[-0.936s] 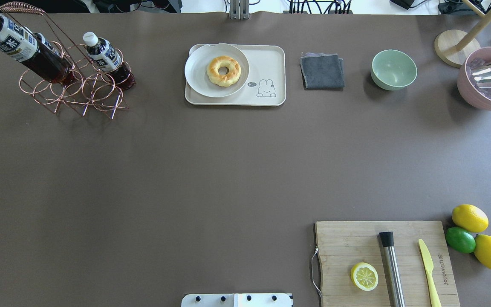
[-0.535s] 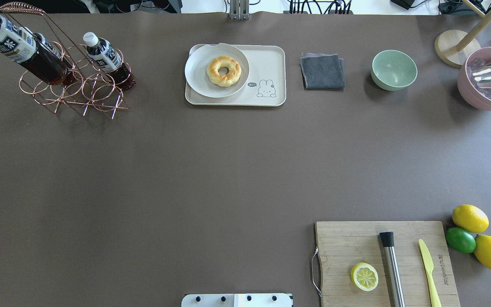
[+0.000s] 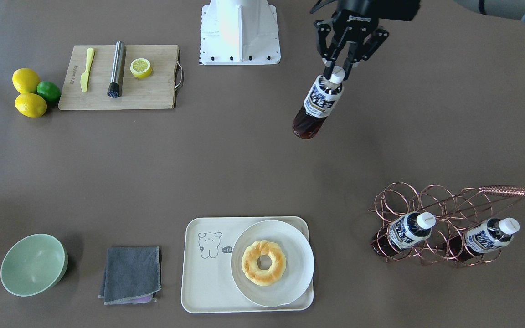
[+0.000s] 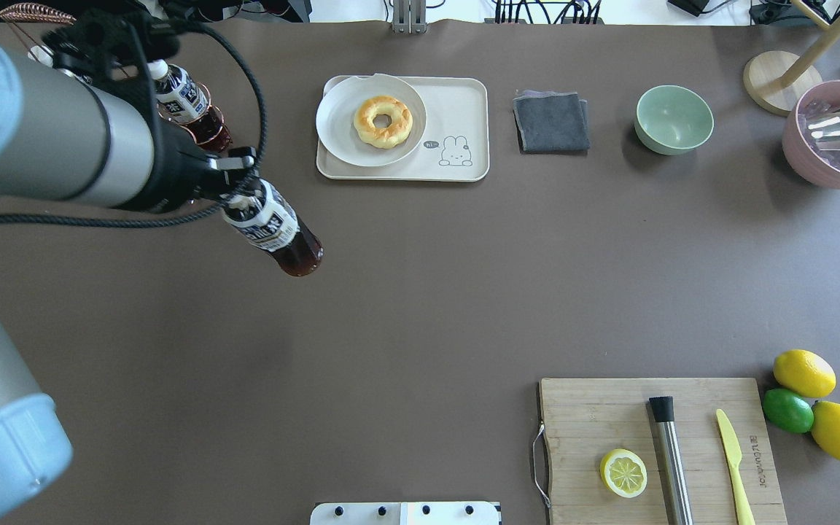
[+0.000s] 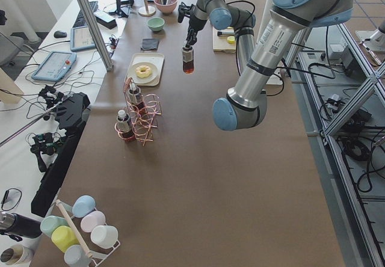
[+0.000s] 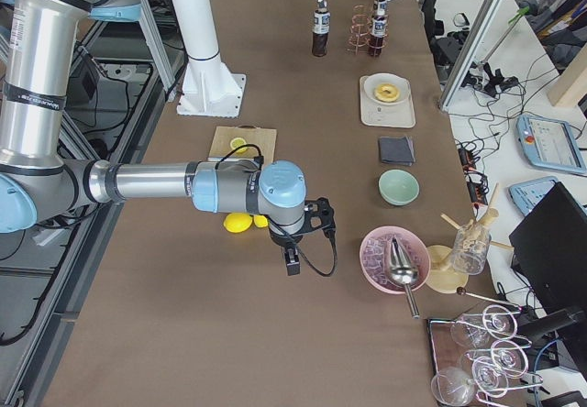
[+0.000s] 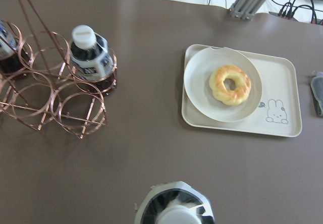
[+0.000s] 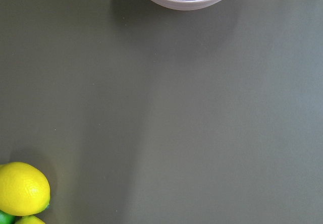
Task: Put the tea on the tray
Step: 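Lift the tea bottle out of the rack with the left gripper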
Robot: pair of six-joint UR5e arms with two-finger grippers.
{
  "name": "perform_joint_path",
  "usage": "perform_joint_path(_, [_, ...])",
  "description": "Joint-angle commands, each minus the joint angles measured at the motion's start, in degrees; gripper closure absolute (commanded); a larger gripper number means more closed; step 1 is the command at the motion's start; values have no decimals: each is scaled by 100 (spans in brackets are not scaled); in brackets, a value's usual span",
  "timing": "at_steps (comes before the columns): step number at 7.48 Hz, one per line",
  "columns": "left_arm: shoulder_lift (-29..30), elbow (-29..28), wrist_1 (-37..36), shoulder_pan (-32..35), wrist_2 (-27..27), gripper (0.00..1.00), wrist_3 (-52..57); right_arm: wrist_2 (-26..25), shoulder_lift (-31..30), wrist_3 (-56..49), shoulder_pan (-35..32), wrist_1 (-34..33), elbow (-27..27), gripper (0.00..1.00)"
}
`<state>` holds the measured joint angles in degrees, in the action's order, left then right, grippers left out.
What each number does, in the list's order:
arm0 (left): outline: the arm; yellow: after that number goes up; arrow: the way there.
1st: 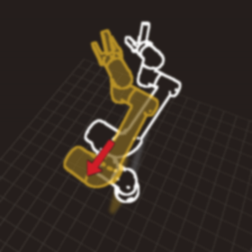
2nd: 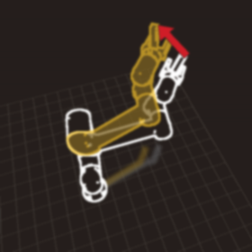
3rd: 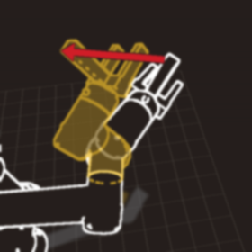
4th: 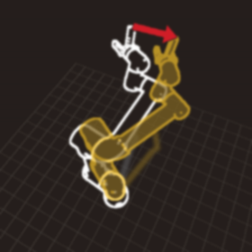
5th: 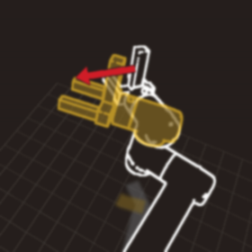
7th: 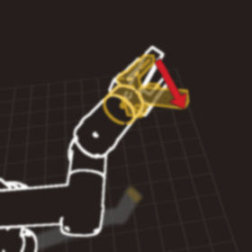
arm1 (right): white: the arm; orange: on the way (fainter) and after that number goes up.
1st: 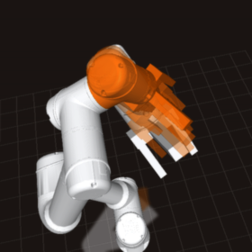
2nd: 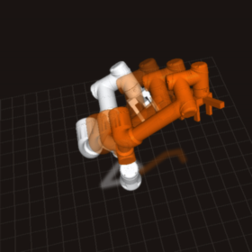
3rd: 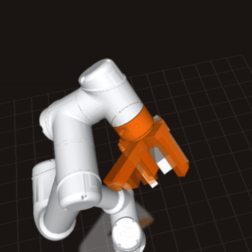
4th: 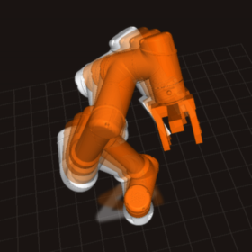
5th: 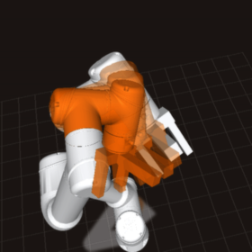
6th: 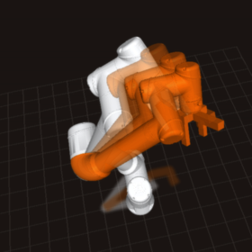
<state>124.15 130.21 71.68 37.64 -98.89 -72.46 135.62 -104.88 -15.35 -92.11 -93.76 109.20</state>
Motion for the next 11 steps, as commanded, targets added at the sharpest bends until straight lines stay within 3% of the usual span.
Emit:
perform_joint_path(1, [1158, -1158, -146, -1520, 1536, 100, -846, 105, 3, -12, 9, -2, 22, 0])
perform_joint_path(4, [1340, -1683, -119, -1803, 1775, 100, -902, 96, 3, -47, 17, -2, 22, 0])
perform_joint_path(8, [1287, -1718, -111, -2032, 1899, 100, -1007, 140, 12, -47, 140, 7, 31, 0])
perform_joint_path(10, [1287, -1718, -111, -2041, 1900, 100, -1007, 149, -49, -39, 167, 382, -4, 0])
perform_joint_path(11, [1287, -1718, -111, -2041, 1891, 48, -1007, 149, -50, -47, 175, 411, -4, 0])
